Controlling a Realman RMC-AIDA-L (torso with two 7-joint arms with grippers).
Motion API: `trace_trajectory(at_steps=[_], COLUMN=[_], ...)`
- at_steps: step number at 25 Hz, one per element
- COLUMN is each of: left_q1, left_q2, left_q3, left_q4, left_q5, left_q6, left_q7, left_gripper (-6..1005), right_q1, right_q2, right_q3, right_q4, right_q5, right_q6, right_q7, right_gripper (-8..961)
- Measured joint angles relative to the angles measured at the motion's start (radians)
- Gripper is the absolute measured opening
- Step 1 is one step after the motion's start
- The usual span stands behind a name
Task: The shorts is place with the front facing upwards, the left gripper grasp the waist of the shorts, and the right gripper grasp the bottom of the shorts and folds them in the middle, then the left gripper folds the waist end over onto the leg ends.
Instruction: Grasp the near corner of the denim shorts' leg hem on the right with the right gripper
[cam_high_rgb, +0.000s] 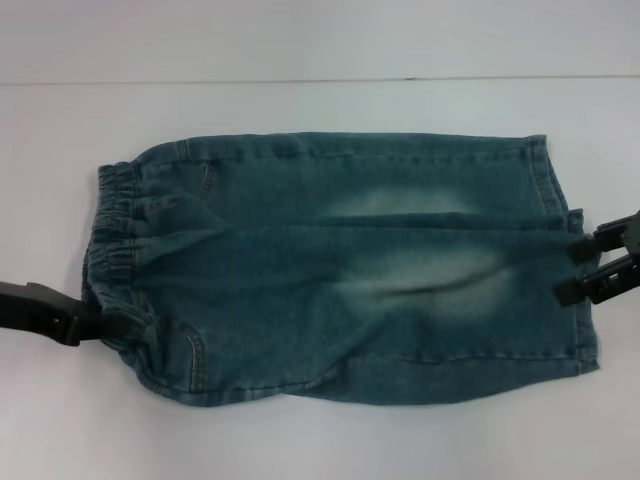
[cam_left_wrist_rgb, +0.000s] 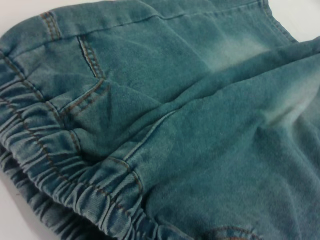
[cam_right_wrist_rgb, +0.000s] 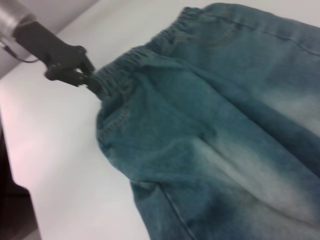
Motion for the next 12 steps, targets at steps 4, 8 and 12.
trace_trajectory(at_steps=[4,8,12], left_q1=[-0.009,-0.018,-0.027], left_q2=[0.005,0.008,0.008], left_q3=[0.002,0.001,0.003], left_q4=[-0.001,0.001,0.001], left_q5=[0.001,0.0,0.003], left_q6=[0.003,0.01,0.015], left_q7=[-0.039,-0.048,-0.051], left_gripper=[43,43,43], right_q1=[0.007,0.013,0.022], right_q2=[0.0,0.001,0.005], right_q3=[0.004,-0.007,-0.022], right_q4=[-0.022,-0.051,-0.072], right_q5=[-0.037,-0.105,-0.193], right_q6=[0.005,-0.026,-0.046], right_q7=[0.024,0.035,0.04], right_gripper=[955,955,954])
